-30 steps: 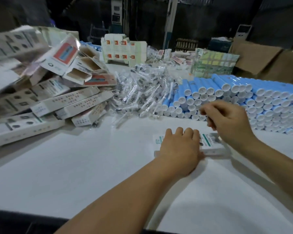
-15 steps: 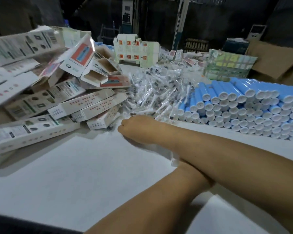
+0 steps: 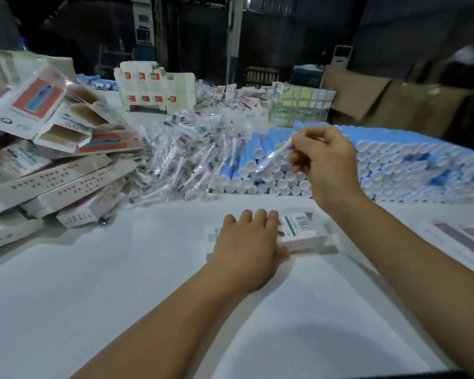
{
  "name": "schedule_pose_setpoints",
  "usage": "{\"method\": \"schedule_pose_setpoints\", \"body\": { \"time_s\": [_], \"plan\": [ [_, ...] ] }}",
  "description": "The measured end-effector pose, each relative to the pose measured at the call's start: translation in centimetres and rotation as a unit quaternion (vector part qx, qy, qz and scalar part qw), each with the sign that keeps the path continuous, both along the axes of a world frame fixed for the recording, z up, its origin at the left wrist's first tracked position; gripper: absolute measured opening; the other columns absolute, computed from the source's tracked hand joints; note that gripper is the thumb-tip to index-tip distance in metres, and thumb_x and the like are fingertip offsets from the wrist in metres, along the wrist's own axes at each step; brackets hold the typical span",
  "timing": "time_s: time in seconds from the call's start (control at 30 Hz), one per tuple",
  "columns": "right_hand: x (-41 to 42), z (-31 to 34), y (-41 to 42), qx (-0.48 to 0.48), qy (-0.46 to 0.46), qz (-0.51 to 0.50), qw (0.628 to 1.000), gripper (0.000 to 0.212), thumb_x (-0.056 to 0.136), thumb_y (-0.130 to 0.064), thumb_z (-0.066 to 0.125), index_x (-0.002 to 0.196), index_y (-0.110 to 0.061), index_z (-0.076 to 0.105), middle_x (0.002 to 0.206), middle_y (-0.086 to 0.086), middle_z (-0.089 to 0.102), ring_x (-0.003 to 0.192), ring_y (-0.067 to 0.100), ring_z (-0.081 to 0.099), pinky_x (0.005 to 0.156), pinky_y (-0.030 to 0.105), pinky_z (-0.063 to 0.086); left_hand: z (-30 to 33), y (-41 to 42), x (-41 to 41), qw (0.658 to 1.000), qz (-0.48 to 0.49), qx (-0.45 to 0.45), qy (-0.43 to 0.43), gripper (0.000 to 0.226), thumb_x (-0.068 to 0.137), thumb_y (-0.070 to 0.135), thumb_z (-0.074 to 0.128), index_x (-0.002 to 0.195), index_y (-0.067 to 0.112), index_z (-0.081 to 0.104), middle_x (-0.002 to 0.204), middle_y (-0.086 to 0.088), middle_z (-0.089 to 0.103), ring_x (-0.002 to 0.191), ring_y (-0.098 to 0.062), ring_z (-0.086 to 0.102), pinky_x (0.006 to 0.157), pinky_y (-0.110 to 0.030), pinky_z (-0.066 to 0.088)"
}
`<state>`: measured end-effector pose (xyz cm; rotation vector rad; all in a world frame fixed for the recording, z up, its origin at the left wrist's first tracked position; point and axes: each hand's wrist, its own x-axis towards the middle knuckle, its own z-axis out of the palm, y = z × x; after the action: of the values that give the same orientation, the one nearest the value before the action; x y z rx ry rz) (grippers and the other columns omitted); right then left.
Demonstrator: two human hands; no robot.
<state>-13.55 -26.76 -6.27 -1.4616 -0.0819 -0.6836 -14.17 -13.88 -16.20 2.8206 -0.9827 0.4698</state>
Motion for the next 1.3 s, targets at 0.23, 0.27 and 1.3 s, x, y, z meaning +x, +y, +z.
{"method": "schedule_pose_setpoints", "body": {
  "time_s": [0.23,0.27,1.3],
  "plan": [
    [-3.3,-7.1,-7.7,0.206,0.1,-0.151,0.962,0.015,0.089,0.001,0.058,0.079,-0.008,0.05,0.066,0.011,0.057,0.046,0.011,0.058,0.042,0.021,0.045,-0.2,0.1,0.7,0.999,0.029,-0.025,-0.023,0.067,0.091,0.064,0.034,0.142,0.022,0.023,0.13,0.003,0.044,0.113,-0.023,0.041,0.088,-0.037,0.032],
    [-3.3,-7.6,-7.7,0.227,0.102,-0.157,0.956,0.015,0.089,0.001,0.057,0.079,-0.008,0.05,0.067,0.011,0.057,0.045,0.011,0.058,0.042,0.021,0.045,-0.3,0.1,0.7,0.999,0.031,-0.023,-0.031,0.067,0.091,0.064,0.033,0.142,0.022,0.023,0.129,0.003,0.044,0.113,-0.022,0.042,0.087,-0.037,0.032],
    [-3.8,-9.2,-4.7,0.048,0.172,-0.166,0.97,0.033,0.096,-0.033,0.044,0.081,-0.024,0.072,0.09,-0.019,0.069,0.099,0.007,0.058,0.086,0.03,0.042,-0.7,-0.3,1.2,0.997,0.037,-0.036,-0.058,0.071,0.086,0.066,0.031,0.142,0.022,0.026,0.128,0.004,0.046,0.111,-0.022,0.043,0.087,-0.037,0.033]
  ]
}}
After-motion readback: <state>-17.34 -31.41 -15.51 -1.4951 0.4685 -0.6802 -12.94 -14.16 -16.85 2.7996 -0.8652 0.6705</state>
